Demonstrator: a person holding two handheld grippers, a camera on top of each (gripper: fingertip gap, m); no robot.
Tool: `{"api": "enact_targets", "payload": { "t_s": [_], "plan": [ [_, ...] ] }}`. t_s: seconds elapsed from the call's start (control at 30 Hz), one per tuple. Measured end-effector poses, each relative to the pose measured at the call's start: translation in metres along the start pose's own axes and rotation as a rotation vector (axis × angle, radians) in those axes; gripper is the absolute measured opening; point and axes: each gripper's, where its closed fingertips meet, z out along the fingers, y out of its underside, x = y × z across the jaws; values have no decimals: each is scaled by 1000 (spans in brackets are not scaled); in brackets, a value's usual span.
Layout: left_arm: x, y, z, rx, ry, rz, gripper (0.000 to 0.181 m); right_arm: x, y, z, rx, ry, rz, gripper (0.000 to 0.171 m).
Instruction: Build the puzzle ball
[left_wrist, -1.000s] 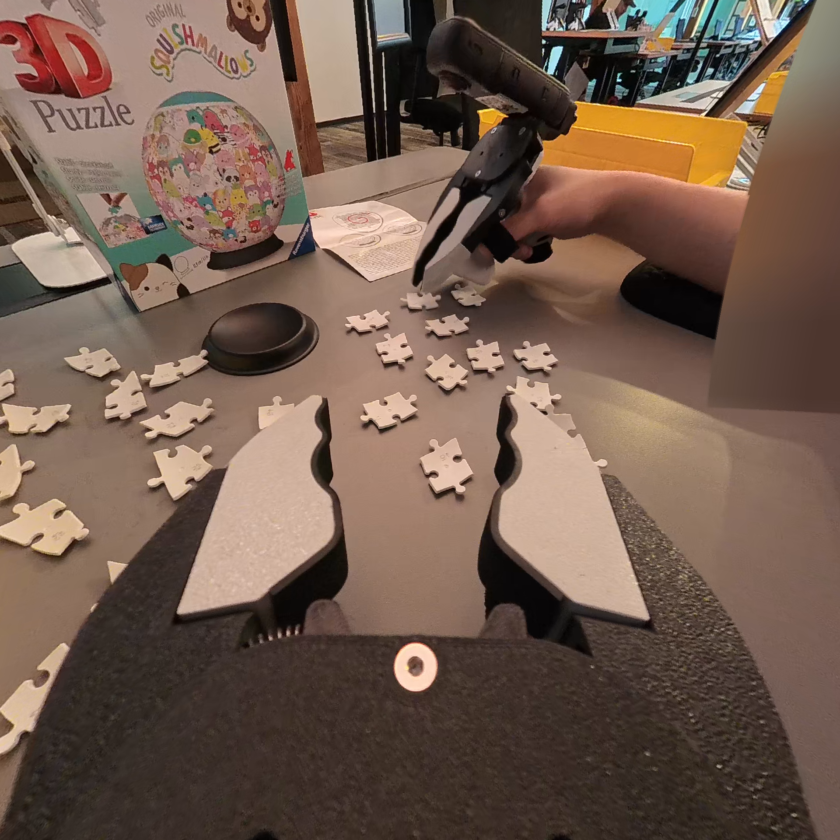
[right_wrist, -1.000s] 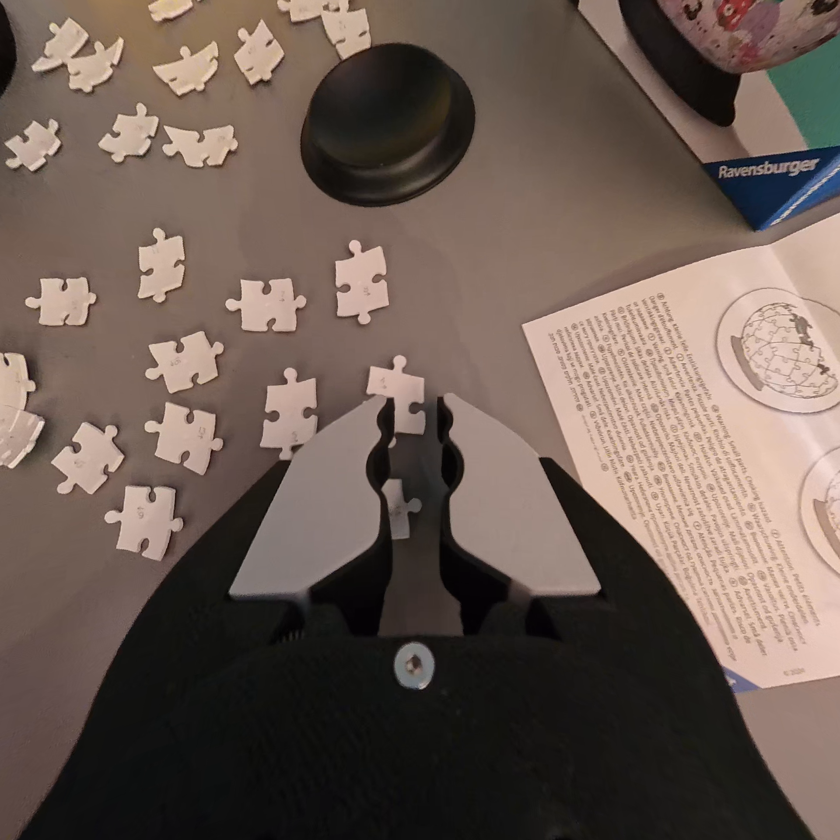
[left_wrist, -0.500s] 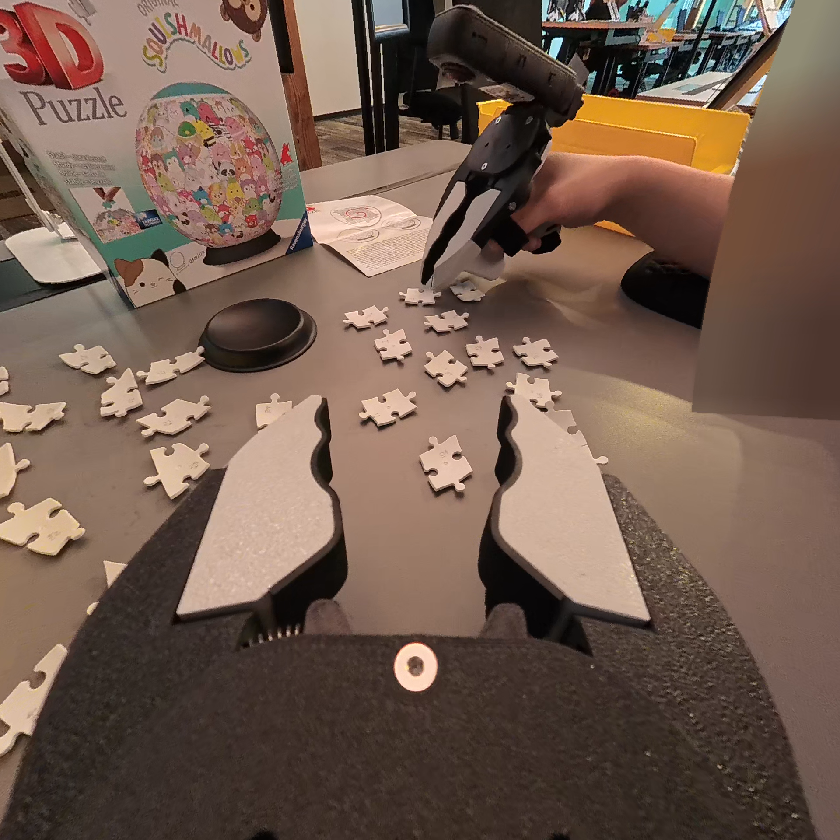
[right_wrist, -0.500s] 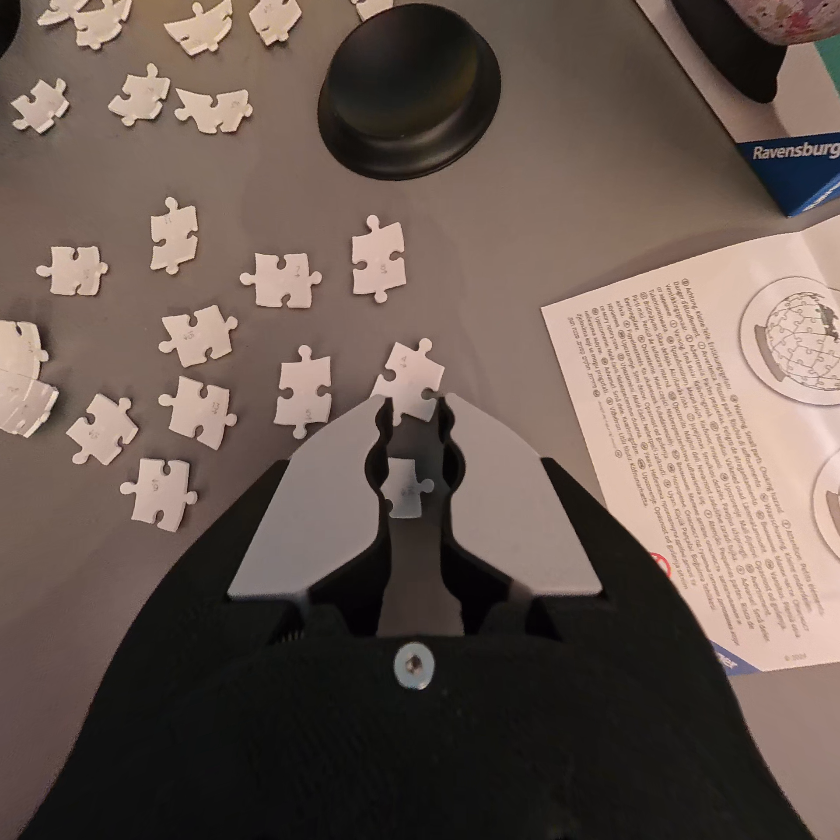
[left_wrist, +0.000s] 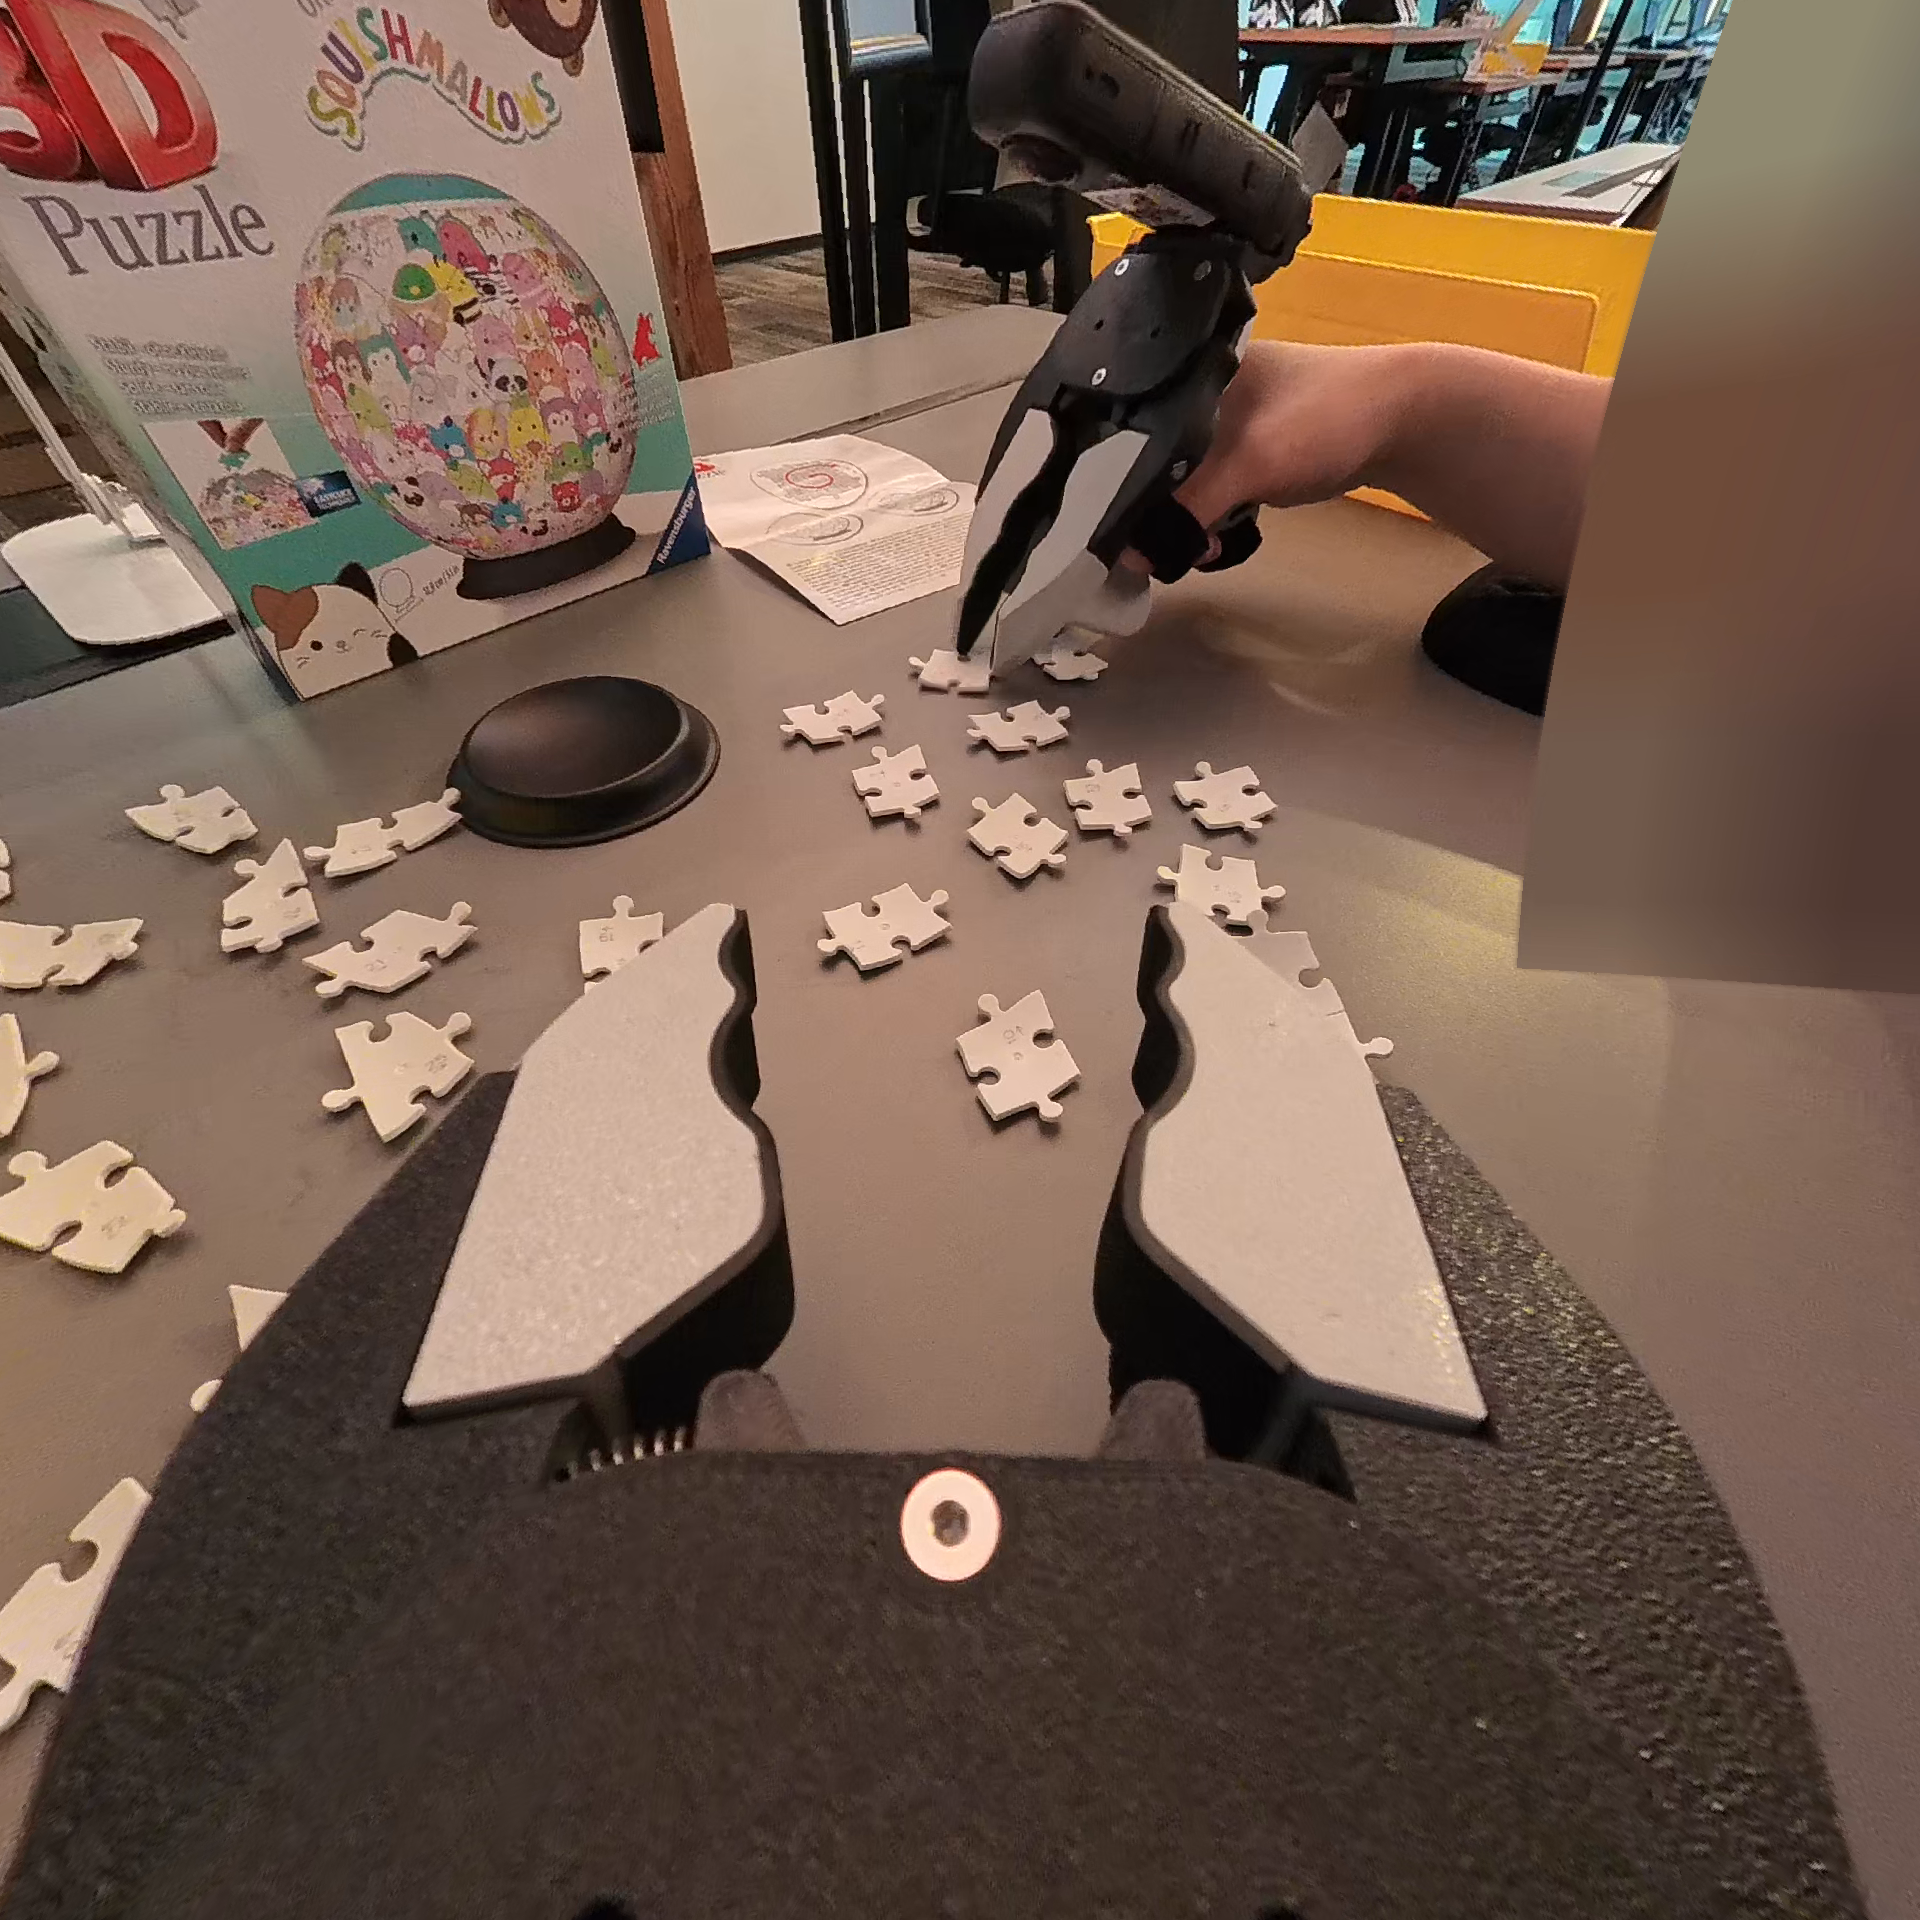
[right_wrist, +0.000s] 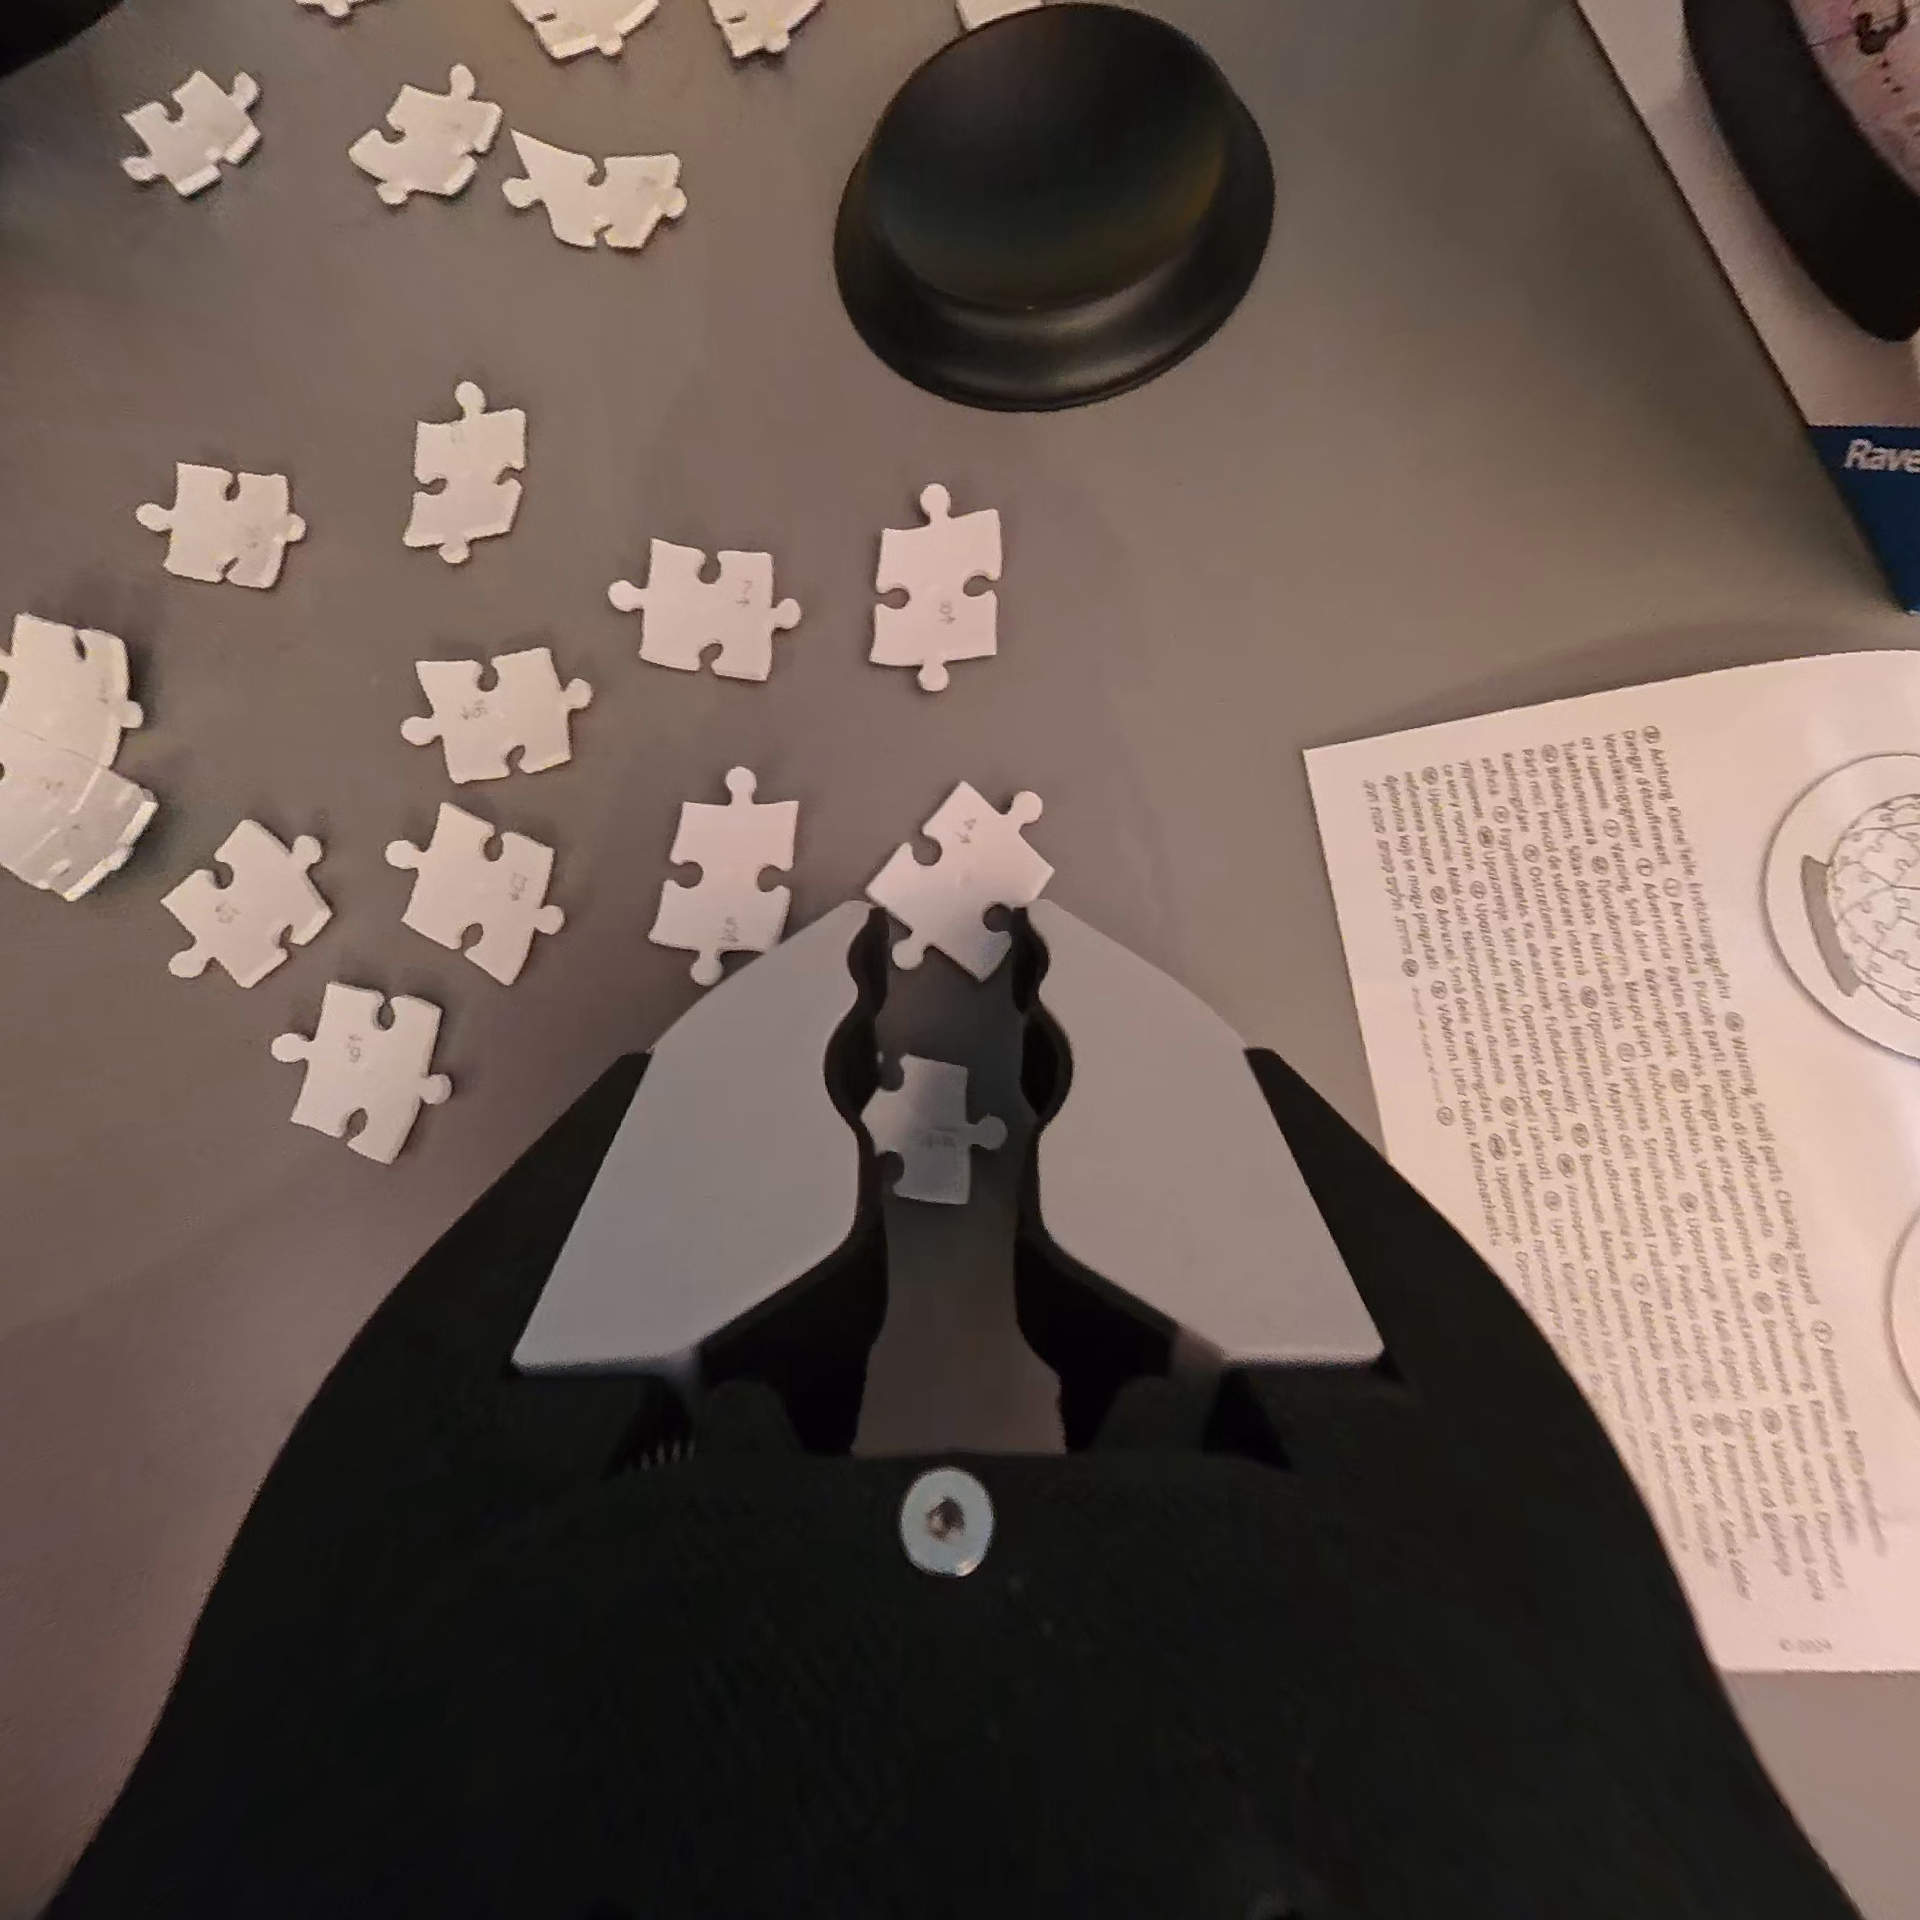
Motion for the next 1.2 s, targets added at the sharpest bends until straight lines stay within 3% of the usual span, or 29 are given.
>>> {"api": "enact_targets", "payload": {
  "t_s": [0.43, 0.63, 0.93, 1.2],
  "plan": [
    [0, 1, 1, -5, 2, -6, 71, -1, 0, -5, -26, -31, -107, 22],
    [1, 1, 1, -6, 6, -3, 71, -1, 3, -26, 11, -37, -85, 22],
    [1, -2, 0, 11, 9, -6, 71, 4, -5, -32, 54, -53, -190, 40],
    [1, -1, 0, 9, 8, -2, 71, 7, -9, -14, -2, -104, -381, 44]
  ]
}}
